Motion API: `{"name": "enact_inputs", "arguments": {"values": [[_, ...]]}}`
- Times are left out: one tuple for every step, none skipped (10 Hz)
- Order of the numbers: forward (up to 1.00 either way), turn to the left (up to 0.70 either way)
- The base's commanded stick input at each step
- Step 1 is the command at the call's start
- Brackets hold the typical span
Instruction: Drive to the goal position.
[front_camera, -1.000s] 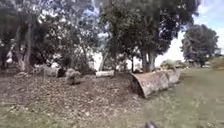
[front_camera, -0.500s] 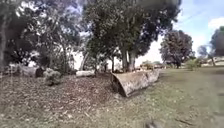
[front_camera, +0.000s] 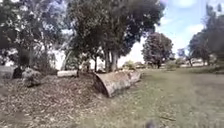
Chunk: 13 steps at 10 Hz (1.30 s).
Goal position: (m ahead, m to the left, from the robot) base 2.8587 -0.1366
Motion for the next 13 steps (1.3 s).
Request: {"name": "enact_inputs", "arguments": {"values": [[0.0,-0.5],[0.0,-0.5],[0.0,-0.5],[0.0,-0.5],[0.0,-0.5],[0.0,-0.5],[0.0,-0.5],[0.0,-0.5],[0.0,-0.5],[0.0,-0.5],[0.0,-0.5],[0.17,-0.5],[0.5,-0.43]]}}
